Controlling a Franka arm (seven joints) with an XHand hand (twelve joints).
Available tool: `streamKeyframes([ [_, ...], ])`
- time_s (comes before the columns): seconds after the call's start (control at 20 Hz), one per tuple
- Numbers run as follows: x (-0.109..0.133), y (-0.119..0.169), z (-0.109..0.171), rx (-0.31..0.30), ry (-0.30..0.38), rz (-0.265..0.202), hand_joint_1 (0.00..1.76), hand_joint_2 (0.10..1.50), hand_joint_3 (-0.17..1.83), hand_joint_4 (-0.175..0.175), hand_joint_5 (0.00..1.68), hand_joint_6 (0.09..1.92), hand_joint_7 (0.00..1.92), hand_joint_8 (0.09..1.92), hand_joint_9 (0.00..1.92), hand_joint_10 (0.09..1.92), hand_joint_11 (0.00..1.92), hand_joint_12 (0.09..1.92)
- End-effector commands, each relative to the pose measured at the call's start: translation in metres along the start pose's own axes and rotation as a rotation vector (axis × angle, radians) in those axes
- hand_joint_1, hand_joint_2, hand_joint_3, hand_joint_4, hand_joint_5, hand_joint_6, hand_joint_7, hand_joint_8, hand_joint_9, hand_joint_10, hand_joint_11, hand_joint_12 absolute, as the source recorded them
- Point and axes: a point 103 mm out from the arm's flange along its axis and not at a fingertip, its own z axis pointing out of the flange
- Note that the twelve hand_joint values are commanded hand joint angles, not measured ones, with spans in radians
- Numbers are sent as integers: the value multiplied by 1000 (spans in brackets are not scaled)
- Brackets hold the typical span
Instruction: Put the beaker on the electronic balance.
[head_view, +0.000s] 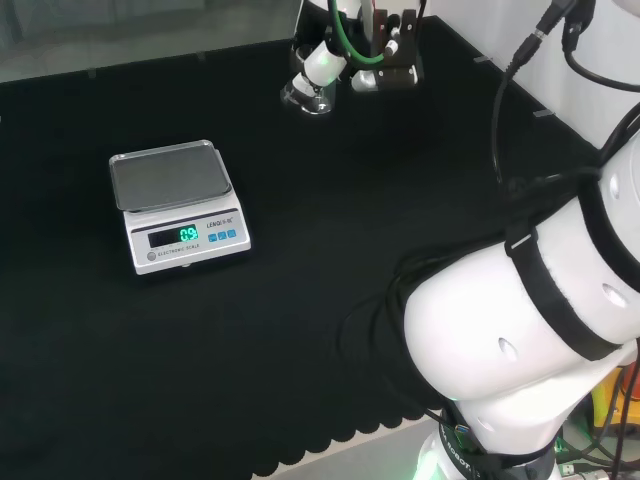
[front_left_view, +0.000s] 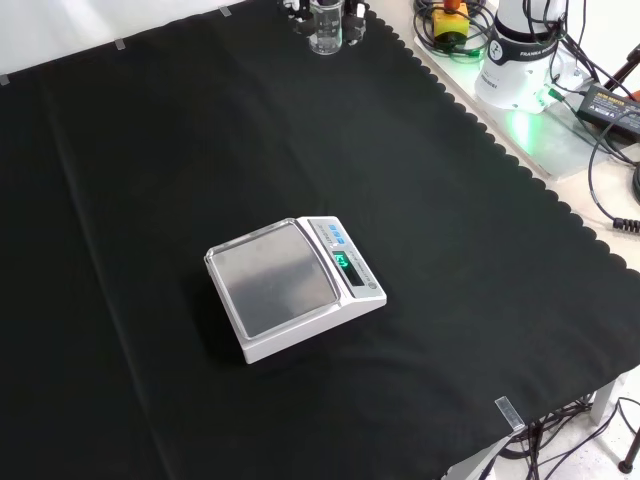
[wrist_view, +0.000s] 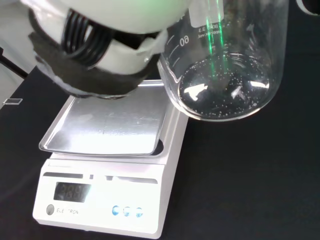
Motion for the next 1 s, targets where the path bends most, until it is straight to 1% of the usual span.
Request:
streamKeyframes([
  [0.05,-1,0,-1,1,-9,16,1224,629,626,-175,1422,372,1630,506,1920,153,1662,601],
  [0.25,9,6,-4,2,-30,18,1224,628,628,-175,1422,373,1631,507,1920,155,1663,602],
  [0.35,19,12,-3,-8,-52,28,1224,628,628,-175,1422,373,1631,507,1920,156,1663,603],
  [0.45,28,21,1,-9,-55,17,1224,627,629,-175,1422,373,1631,506,1920,157,1663,603],
  [0.65,38,46,21,-15,-39,20,1224,626,631,-175,1423,373,1632,507,1920,159,1663,604],
  [0.85,33,83,46,-29,0,22,1224,625,632,-175,1423,374,1631,507,1920,160,1663,604],
  [0.95,22,102,59,-21,19,-5,1224,624,634,-175,1423,374,1631,506,1920,161,1662,604],
  [1.0,14,113,66,-16,39,-27,1225,624,634,-175,1423,374,1630,506,1920,161,1661,604],
])
